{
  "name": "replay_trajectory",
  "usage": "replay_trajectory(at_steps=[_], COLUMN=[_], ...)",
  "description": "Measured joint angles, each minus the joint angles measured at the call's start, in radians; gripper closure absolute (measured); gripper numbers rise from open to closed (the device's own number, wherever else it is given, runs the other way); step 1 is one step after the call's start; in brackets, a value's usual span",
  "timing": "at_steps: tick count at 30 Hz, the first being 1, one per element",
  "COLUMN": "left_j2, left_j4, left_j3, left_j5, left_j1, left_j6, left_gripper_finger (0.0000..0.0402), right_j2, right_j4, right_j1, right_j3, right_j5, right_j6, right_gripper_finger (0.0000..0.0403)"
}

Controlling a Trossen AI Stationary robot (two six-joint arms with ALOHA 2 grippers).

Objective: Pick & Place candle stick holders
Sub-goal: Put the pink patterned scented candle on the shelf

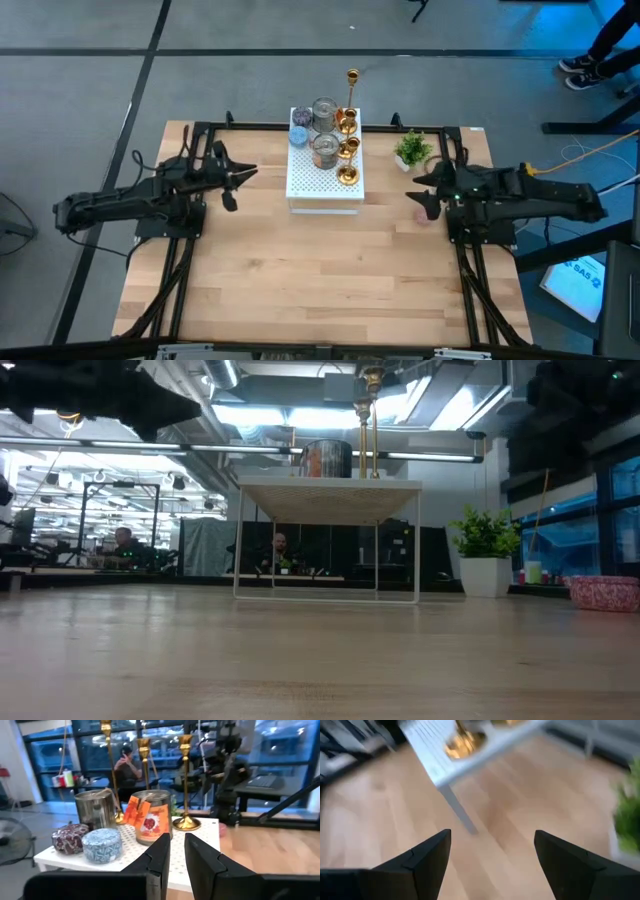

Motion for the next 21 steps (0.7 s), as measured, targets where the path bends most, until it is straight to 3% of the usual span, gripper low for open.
replay_trajectory(at_steps=[9, 16, 21], left_j2=[-0.194, -0.221, -0.221], left_j4=[-0.029, -0.03, -0.03], left_j3=[-0.103, -0.138, -0.138], left_j5=[0.093, 0.13, 0.131], left_j1=[0.085, 0.112, 0.114], left_j6=[-0.044, -0.06, -0.053], left_gripper_finger=[0.0346, 0.0349, 0.0345], right_j2=[0.32, 0.456, 0.537], right_j4=[-0.482, -0.52, -0.529], right_j1=[-0.021, -0.019, -0.021], right_j3=[0.239, 0.201, 0.175], right_j5=[0.014, -0.158, -0.14], right_j6=[0.369, 0.346, 0.327], right_gripper_finger=[0.0112, 0.0112, 0.0112])
